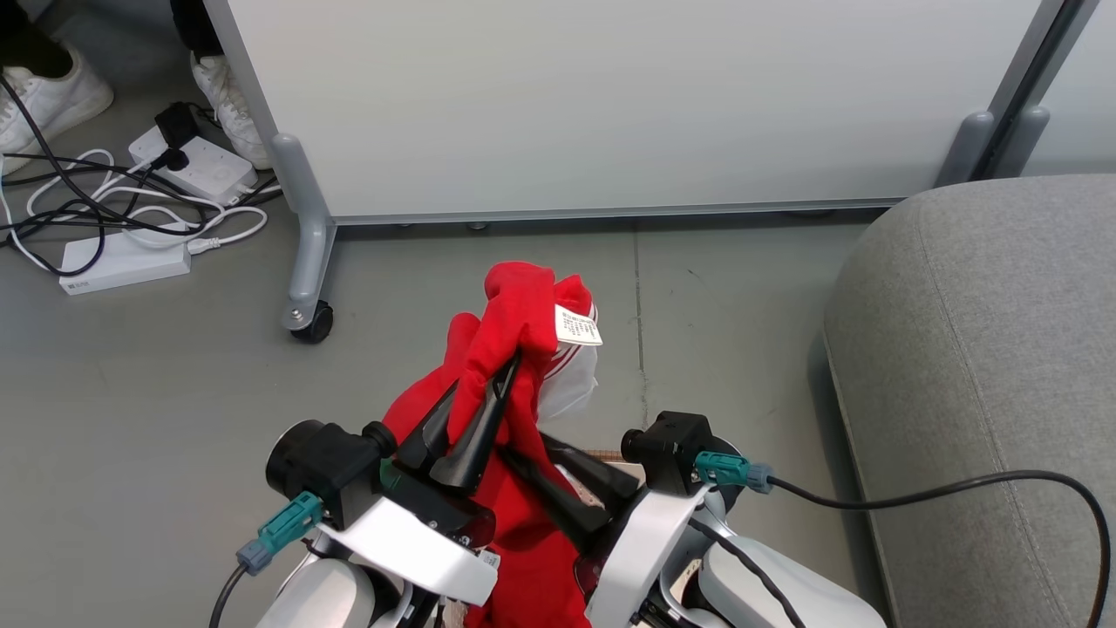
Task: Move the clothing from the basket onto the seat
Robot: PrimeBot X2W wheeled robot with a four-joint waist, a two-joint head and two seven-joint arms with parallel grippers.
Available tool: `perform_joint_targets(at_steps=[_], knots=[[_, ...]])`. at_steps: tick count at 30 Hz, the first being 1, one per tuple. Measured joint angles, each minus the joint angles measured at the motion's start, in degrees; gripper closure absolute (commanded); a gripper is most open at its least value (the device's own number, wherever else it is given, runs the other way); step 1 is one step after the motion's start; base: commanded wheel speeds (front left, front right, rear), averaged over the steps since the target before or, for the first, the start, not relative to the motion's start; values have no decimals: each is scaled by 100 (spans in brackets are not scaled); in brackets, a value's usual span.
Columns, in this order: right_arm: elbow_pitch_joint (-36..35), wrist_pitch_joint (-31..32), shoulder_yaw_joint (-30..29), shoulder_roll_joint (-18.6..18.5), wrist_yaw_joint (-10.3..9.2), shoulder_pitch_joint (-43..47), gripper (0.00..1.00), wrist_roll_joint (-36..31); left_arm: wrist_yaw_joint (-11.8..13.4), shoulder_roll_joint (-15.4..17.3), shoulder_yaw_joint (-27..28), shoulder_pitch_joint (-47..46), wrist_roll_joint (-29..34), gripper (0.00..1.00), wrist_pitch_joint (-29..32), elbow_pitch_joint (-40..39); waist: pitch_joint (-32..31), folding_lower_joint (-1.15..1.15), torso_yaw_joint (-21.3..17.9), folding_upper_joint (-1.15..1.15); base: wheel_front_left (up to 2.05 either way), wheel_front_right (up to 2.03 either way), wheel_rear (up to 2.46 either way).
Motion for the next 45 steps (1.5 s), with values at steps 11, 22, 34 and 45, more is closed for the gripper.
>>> perform_joint_targets(at_steps=[11,22,34,45], knots=[[471,-357,-73,2,0,-335,100,267,66,26,14,-41,55,0,-85,2,6,0,-50,0,0,0,0],[989,-463,-1182,-1,0,-377,100,-383,-3,307,-520,-53,483,0,131,-53,-11,0,-200,0,0,0,0],[1238,-463,-2030,-4,0,-48,100,-992,-151,501,-1099,62,665,0,293,196,29,0,-576,0,0,0,0],[946,-350,-2546,-7,0,118,100,-1388,-143,566,-1171,41,711,0,127,425,215,0,-1312,0,0,0,0]])
